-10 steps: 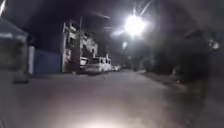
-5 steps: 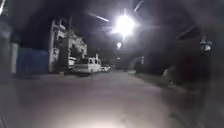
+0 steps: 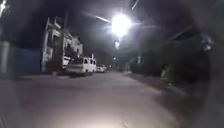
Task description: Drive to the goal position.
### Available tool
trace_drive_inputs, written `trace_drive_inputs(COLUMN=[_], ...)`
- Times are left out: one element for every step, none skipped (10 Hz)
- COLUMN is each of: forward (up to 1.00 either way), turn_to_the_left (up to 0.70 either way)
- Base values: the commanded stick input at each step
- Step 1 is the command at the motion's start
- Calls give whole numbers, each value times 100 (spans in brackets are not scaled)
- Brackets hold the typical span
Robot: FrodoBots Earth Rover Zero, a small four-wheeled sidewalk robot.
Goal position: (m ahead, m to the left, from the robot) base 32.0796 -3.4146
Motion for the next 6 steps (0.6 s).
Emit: trace_drive_inputs(forward=[70,70,70,70,70,70], turn_to_the_left=[-35,-35,-35,-33,-28,0])
